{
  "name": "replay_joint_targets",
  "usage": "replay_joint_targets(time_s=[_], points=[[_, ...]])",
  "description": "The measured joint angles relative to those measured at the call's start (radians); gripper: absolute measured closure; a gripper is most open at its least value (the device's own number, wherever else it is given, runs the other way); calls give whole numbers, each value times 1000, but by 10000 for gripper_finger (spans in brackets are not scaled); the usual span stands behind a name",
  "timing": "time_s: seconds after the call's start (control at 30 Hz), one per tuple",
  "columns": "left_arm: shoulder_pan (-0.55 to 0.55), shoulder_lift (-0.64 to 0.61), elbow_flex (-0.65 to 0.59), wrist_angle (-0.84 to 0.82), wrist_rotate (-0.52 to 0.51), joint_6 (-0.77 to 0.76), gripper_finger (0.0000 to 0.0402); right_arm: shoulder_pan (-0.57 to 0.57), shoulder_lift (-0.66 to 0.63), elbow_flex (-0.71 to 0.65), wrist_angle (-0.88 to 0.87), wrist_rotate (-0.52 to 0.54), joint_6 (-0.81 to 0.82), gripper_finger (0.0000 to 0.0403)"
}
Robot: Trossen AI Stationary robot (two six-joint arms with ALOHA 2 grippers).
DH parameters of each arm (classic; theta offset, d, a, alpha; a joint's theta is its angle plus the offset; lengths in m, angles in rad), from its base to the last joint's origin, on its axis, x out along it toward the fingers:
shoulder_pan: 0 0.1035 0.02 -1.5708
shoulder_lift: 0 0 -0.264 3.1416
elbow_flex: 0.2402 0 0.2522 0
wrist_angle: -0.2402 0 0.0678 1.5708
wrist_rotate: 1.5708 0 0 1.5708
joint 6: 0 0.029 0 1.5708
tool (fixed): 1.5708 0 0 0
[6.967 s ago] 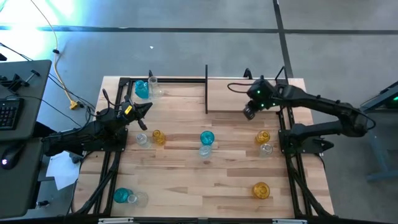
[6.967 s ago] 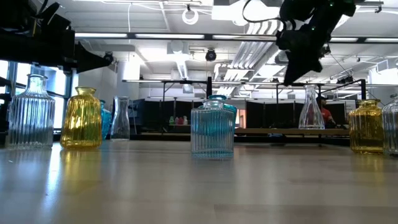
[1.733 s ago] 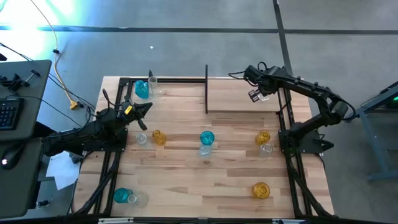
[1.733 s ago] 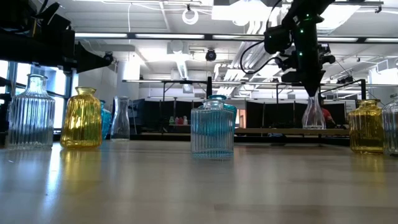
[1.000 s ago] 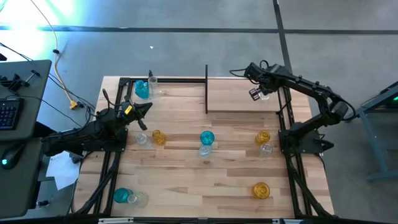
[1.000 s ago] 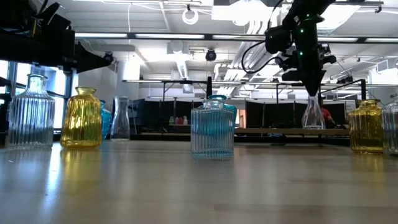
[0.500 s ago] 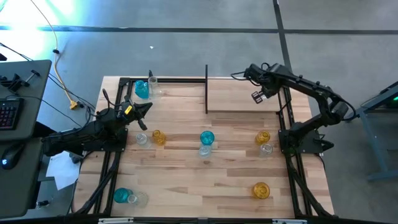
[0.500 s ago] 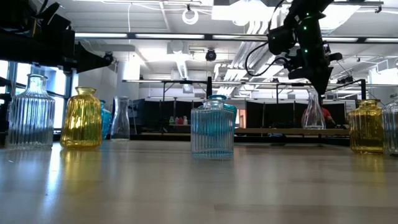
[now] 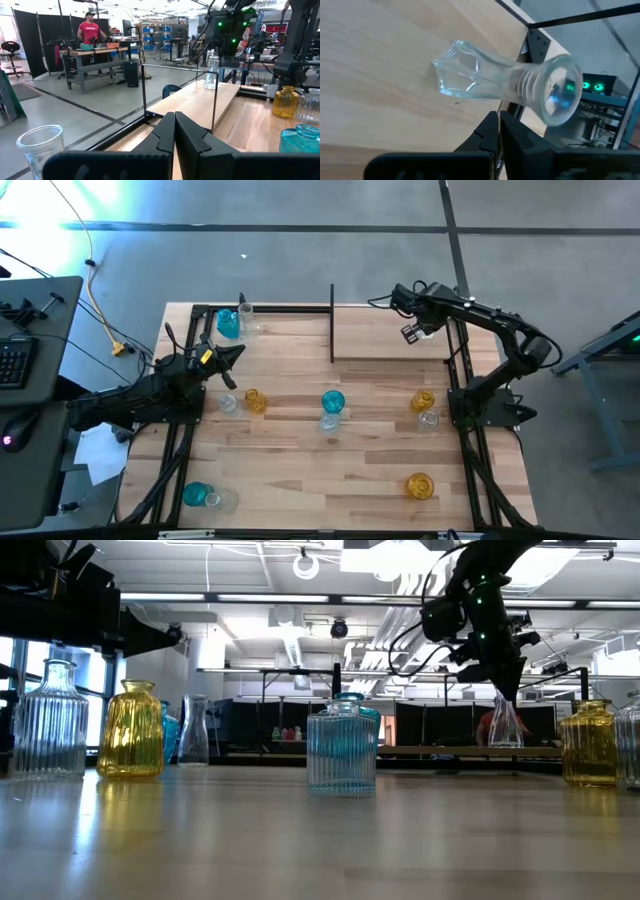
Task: Sort vases onto shelf
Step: Put the transparent vase on the shelf
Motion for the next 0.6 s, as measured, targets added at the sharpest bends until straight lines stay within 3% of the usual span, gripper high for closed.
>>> replay_joint_targets(time_s=[0.6], points=[[0, 0, 0, 0, 0, 0, 401, -58, 7, 0, 48, 55, -8, 403]])
